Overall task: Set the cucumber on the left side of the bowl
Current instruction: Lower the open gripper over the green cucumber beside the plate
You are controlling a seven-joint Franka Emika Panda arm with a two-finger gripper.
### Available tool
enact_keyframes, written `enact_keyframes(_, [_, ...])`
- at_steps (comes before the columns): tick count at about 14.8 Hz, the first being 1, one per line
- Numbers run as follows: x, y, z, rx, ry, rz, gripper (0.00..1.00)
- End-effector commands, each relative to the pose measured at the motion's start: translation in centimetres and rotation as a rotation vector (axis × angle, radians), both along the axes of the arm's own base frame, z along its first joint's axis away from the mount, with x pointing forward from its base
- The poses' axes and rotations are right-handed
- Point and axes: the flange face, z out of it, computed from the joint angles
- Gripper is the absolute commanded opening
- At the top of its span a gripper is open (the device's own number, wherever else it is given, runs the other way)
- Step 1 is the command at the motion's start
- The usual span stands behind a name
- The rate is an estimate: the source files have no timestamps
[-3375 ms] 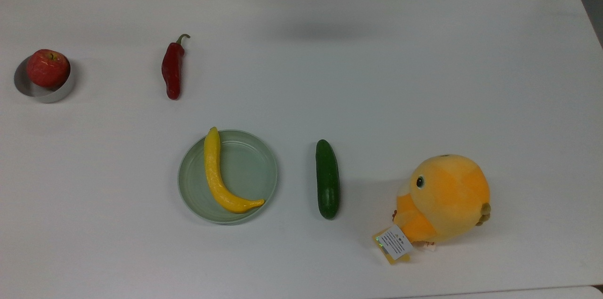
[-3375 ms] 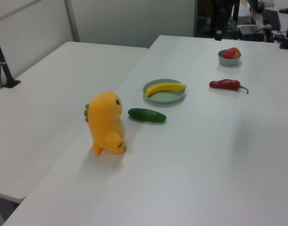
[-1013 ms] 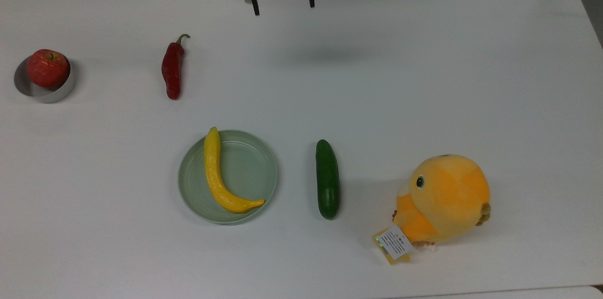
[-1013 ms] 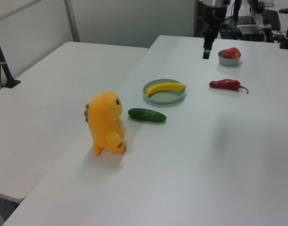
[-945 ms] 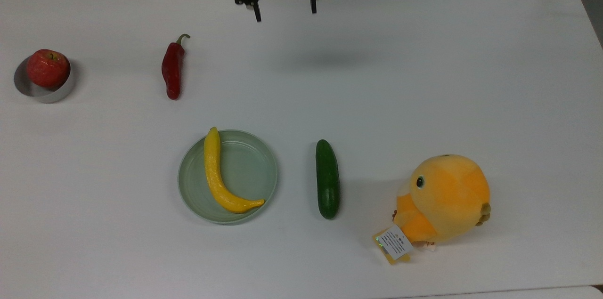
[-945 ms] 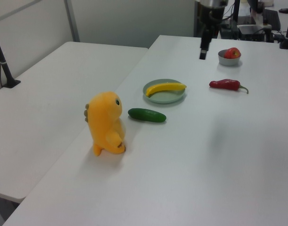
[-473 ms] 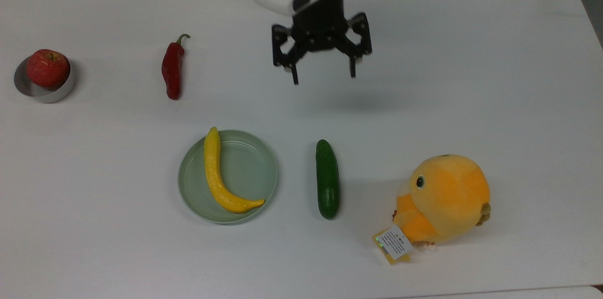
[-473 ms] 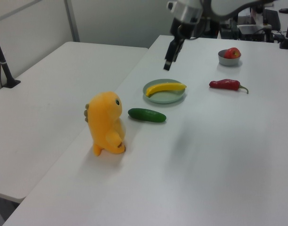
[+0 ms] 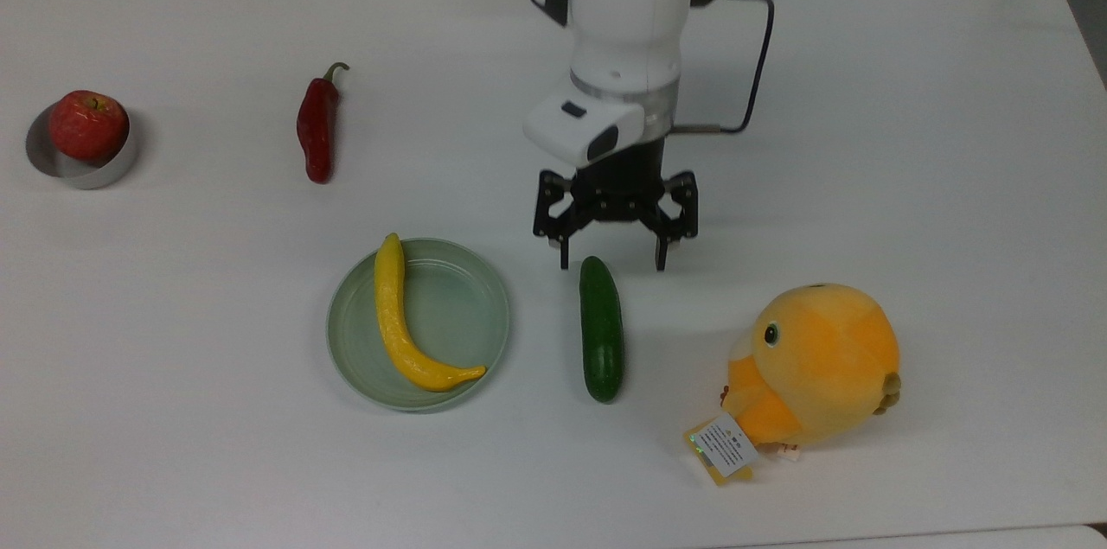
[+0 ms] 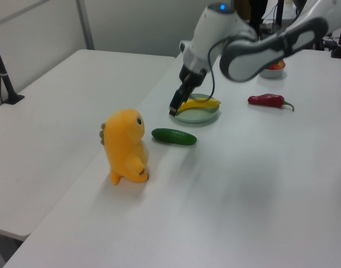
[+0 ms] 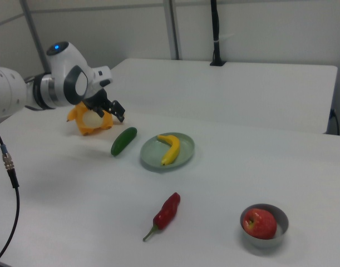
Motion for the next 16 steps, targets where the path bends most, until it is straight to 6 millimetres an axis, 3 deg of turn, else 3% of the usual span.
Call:
enact_keyframes(1, [1.5, 0.9, -4.2, -0.032, -0.045, -0.021, 1.0])
enact_keyframes(3, [1.8, 1.1, -7.0, -0.063, -0.066, -0.013, 1.0])
enact_keyframes(6, [1.9, 1.2, -9.6, -0.094, -0.075, -0.012, 1.0])
enact_keyframes(9, [1.9, 1.2, -11.1, -0.104, -0.075, 0.002, 1.0])
enact_keyframes(12, [1.9, 1.1, -11.1, -0.111, -0.076, 0.007, 0.99])
enact_keyframes(16, [1.9, 1.1, -11.3, -0.112, -0.073, 0.007, 0.68])
